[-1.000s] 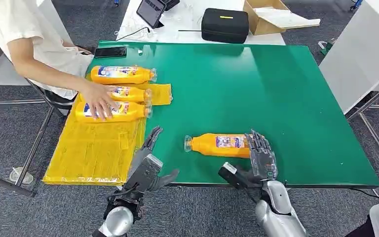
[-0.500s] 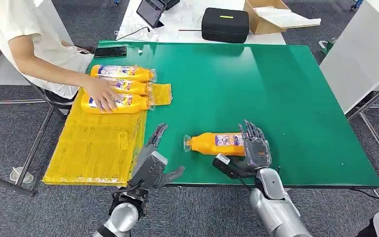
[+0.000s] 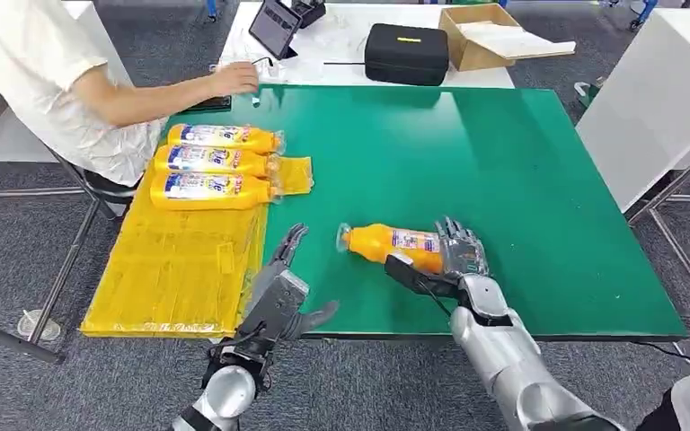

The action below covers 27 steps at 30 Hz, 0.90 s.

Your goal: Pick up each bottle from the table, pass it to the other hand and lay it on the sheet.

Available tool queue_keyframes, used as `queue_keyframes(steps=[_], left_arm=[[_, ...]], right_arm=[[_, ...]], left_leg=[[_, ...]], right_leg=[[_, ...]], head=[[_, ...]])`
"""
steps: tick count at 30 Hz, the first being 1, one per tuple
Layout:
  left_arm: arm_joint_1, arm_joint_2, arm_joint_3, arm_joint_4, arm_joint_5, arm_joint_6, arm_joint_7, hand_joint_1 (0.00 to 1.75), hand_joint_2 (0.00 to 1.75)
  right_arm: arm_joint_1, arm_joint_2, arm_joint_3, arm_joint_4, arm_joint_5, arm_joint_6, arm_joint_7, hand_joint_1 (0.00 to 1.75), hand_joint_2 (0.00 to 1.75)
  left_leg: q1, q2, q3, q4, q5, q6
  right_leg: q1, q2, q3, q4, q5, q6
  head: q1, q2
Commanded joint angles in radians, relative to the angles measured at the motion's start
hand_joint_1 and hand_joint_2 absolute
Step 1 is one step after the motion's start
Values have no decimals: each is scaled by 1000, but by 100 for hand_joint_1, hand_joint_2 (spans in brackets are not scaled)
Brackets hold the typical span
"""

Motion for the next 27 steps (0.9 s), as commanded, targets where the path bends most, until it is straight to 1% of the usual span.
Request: queue_keyframes(steps=[1,3,4,5,6,7,8,9,10,11,12,14,15,16,17,19,20,21,22,24,25,27], left_arm=[[-49,12,-17,76,1,9,-3,0,175],[-47,15,-16,69,5,3,-9,0,175],[-47,16,-15,70,6,3,-10,0,175],[-48,17,-16,69,9,3,-15,0,175],[-48,20,-17,69,13,5,-21,0,175],[-47,21,-16,70,14,6,-22,0,175],[-48,25,-17,73,25,6,-37,0,175],[-50,26,-17,76,34,7,-46,0,175],[-50,27,-18,77,38,8,-48,0,175],[-47,30,-16,74,45,10,-54,0,175],[-41,28,-10,69,61,9,-57,0,175],[-21,15,21,52,147,-29,-61,0,175],[-1,-5,56,43,240,-75,-49,0,175],[11,-11,71,34,328,-118,-23,0,175],[18,-16,74,33,371,-128,-12,0,175],[17,-12,69,34,377,-130,-12,0,175],[22,-22,88,42,452,-156,2,0,175],[22,-21,95,50,534,-175,12,0,175],[17,-14,83,60,601,-182,18,0,175],[18,-7,70,68,690,-200,13,0,175],[20,-2,64,63,740,-228,14,0,175],[20,10,48,43,788,-271,14,0,175]], right_arm=[[17,-36,17,141,-19,69,-15,175,175],[21,-36,1,122,-68,86,-76,175,175],[19,-39,2,121,-71,90,-80,175,175],[23,-39,-9,109,-112,100,-138,175,175],[25,-38,-25,101,-155,118,-190,175,175],[25,-39,-24,101,-156,119,-191,175,175],[33,-35,-57,82,-250,168,-294,175,175],[41,-38,-62,63,-296,172,-336,175,175],[45,-38,-60,54,-309,169,-345,175,175],[59,-34,-59,20,-350,161,-377,175,175],[72,-24,-70,-9,-404,168,-416,175,175],[105,-2,-79,-85,-515,193,-477,161,175],[124,8,-80,-126,-563,191,-510,161,175],[148,15,-69,-175,-604,181,-517,161,175],[161,19,-56,-205,-623,171,-505,166,175],[167,20,-48,-216,-627,168,-501,166,175],[176,28,-51,-240,-659,149,-523,171,175],[185,41,-49,-260,-703,137,-546,169,175],[196,51,-30,-291,-736,135,-552,175,175],[216,65,3,-342,-788,130,-559,175,175],[222,67,32,-364,-798,135,-556,173,175],[216,67,76,-370,-807,135,-548,171,175]], left_leg=[[1,-4,2,-2,2,1],[1,-5,4,-2,4,0],[1,-4,6,-1,5,1],[1,-5,6,-2,5,1],[1,-5,6,-2,5,0],[1,-5,6,-4,6,1],[1,-5,6,-2,5,0],[1,-4,7,-1,4,0],[1,-5,7,-2,5,0],[1,-3,7,-1,4,0],[1,-3,7,-2,4,0],[2,0,8,-2,3,-2],[1,2,8,-2,2,-3],[1,3,8,-1,1,-3],[2,3,7,-2,2,-3],[3,3,7,-2,2,-3],[3,3,6,-2,2,-3],[2,3,5,-1,2,-3],[2,4,4,-1,1,-3],[3,6,3,-1,1,-3],[2,4,1,-1,2,-3],[2,5,-1,0,2,-2]], right_leg=[[1,-5,4,-2,0,-1],[2,-6,7,-3,0,-1],[1,-4,9,-2,1,-1],[1,-6,10,-3,2,-1],[1,-5,12,-3,3,-1],[2,-6,15,-5,4,-2],[1,-5,20,-4,3,-1],[2,-4,20,-3,3,0],[1,-5,21,-3,3,-1],[2,-3,20,-3,3,0],[2,-4,20,-3,4,-1],[2,-1,20,-4,4,-2],[2,1,19,-2,4,-1],[2,3,18,-2,4,-1],[2,1,18,-2,4,-2],[4,1,18,-3,4,-3],[4,1,17,-3,4,-3],[3,2,16,-1,4,-1],[3,3,15,-1,4,-2],[4,4,13,-1,5,-4],[3,3,12,-1,5,-4],[3,3,10,0,5,-4]], head=[[0,0],[0,0],[0,0],[0,0],[0,0],[0,0],[0,0],[0,0],[0,0],[0,0],[0,0],[0,0],[0,0],[0,0],[0,0],[0,0],[0,0],[0,0],[0,0],[0,0],[0,0],[0,0]])
